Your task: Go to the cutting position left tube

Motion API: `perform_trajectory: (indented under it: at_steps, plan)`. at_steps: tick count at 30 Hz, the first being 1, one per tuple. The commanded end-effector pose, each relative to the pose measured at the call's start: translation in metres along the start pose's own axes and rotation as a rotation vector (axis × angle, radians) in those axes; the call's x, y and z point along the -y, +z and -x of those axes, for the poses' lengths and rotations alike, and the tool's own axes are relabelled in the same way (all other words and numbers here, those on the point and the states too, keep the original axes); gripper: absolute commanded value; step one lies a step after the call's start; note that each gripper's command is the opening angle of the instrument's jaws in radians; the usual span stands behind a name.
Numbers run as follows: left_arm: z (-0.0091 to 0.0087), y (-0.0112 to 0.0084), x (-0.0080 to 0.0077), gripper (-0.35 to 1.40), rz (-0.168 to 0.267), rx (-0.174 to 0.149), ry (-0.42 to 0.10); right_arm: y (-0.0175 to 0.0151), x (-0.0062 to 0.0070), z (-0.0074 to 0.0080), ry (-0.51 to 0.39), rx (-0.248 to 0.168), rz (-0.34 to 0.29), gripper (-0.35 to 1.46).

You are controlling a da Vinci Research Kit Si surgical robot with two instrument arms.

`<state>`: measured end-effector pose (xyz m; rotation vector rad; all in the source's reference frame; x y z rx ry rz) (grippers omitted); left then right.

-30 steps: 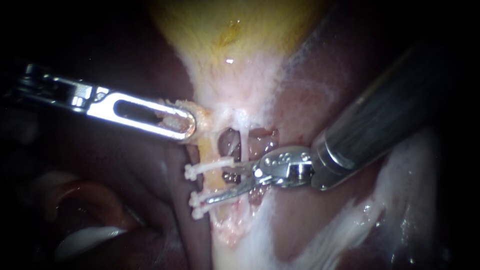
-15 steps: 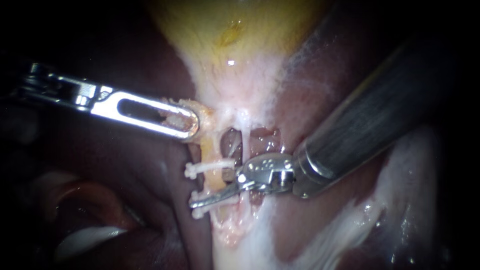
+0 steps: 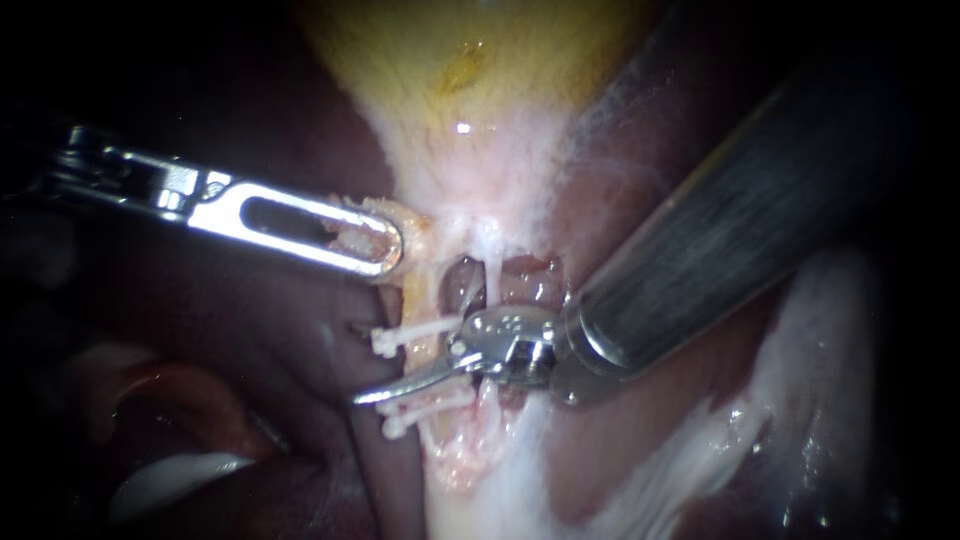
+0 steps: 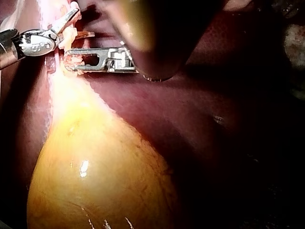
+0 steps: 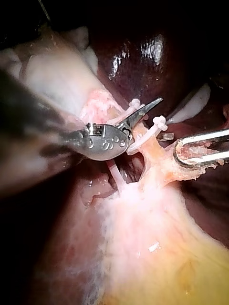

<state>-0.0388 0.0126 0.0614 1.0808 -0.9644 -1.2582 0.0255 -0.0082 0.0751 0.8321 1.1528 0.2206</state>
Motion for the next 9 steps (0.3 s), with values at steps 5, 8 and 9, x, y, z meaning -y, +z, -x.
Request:
perform_trajectory:
  at_steps: [5,8,9]
  plan:
    - [-0.0001,0.0000,-0.0001,-0.35,-0.001,0.000,0.001,-0.0001,0.0001,0.0000,-0.001,0.000,-0.001,1.44]
    - [-0.0001,0.0000,-0.0001,-0.35,-0.001,0.000,0.001,-0.0001,0.0001,0.0000,-0.001,0.000,-0.002,1.44]
    - [-0.0001,0.0000,-0.0001,-0.35,-0.001,0.000,0.001,-0.0001,0.0001,0.0000,-0.001,0.000,-0.002,1.44]
